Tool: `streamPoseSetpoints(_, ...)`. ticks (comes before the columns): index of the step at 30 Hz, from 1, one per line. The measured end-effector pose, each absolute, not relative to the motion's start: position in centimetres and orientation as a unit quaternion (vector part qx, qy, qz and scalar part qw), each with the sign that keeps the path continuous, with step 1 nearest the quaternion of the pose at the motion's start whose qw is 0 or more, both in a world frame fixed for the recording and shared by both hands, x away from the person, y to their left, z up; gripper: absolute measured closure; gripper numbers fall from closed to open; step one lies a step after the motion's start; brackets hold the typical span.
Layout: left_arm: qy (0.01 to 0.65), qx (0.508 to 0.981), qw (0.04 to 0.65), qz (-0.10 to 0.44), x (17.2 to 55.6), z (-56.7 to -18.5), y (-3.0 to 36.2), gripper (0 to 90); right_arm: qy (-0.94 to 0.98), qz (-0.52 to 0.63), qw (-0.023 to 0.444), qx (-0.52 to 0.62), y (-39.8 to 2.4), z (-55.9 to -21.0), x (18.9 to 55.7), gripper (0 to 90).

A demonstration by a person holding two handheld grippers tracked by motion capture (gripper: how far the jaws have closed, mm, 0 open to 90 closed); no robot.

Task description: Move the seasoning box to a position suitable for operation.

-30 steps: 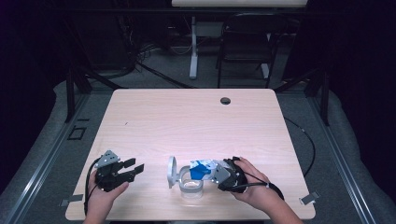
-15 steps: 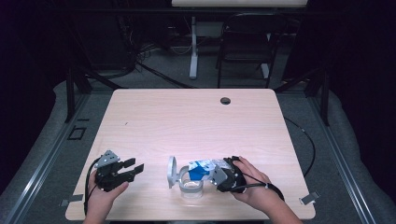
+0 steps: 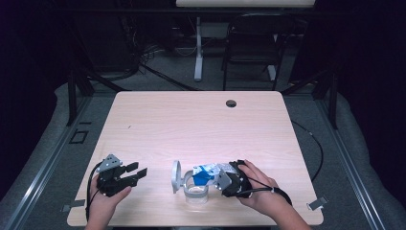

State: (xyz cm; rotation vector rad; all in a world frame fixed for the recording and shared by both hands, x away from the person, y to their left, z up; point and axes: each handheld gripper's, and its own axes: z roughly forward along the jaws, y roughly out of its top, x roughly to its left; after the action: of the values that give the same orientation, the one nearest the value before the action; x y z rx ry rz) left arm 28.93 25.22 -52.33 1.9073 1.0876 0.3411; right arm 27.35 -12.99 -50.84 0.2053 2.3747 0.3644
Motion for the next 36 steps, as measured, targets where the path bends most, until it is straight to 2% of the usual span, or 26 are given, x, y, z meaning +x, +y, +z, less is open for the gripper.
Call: streamPoseSetpoints(36,0.444,0.765,0.444,0.139,29.01,-52.37,25.61,51.6,0.927,0.114,0.350,0.069,-12.54,-50.11,27.49,42.9)
